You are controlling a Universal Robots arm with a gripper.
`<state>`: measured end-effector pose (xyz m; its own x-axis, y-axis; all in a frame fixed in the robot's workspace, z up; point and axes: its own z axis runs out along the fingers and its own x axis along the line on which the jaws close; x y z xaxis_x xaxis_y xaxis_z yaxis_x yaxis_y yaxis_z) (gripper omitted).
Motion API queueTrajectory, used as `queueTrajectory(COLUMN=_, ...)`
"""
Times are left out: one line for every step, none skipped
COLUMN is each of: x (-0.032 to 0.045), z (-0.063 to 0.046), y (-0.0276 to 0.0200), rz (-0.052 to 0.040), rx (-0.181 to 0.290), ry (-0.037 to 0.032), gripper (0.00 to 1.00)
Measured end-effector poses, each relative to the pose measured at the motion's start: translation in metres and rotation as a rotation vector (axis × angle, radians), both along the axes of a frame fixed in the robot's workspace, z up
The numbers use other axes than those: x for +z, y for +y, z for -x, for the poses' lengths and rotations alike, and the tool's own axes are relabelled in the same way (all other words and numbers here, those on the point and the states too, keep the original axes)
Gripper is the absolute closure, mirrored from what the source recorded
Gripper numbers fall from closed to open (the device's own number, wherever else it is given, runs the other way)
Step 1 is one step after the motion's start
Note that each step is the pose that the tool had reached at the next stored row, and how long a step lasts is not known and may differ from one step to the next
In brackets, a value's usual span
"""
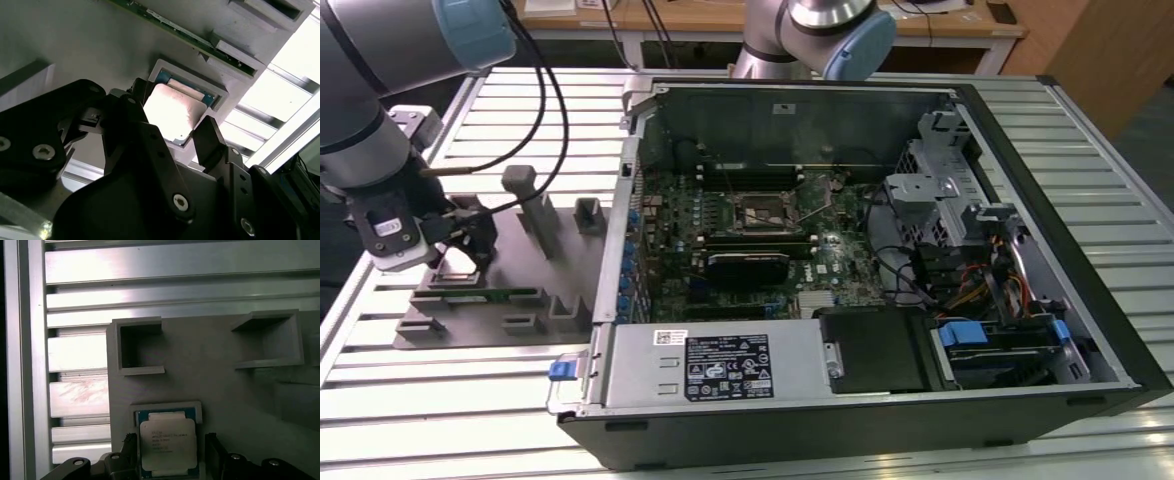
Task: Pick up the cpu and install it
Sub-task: 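Pick up the cpu and move it towards the insertion slot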
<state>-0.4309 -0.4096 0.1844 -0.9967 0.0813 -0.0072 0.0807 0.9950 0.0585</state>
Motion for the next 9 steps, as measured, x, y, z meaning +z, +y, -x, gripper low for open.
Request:
queueTrajectory(x=-0.0004, z=0.0000, y=0.0000, rz=0.0001, rx=0.000, ry=0.0001, gripper=0.35)
queueTrajectory(x=-0.0005, z=0.0000, y=0.0001, rz=0.0001, rx=0.000, ry=0.0001, gripper=0.35)
queueTrajectory(x=-0.0007, z=0.0000, y=0.0001, rz=0.0001, rx=0.000, ry=0.0001, gripper=0.35)
queueTrajectory(x=-0.0011, z=0.0000, y=0.0001, rz=0.0000, rx=0.000, ry=0.0000, gripper=0.35)
queueTrajectory(x=-0.0015, z=0.0000, y=0.0002, rz=0.0000, rx=0.000, ry=-0.0001, gripper=0.35)
queueTrajectory(x=-0.0018, z=0.0000, y=0.0002, rz=-0.0001, rx=0.001, ry=-0.0002, gripper=0.35)
queueTrajectory(x=-0.0019, z=0.0000, y=0.0002, rz=0.0001, rx=0.005, ry=0.0001, gripper=0.35)
queueTrajectory(x=-0.0021, z=0.0000, y=0.0002, rz=0.0001, rx=0.008, ry=0.0000, gripper=0.35)
queueTrajectory(x=-0.0022, z=0.0000, y=0.0002, rz=0.0000, rx=0.012, ry=-0.0001, gripper=0.35)
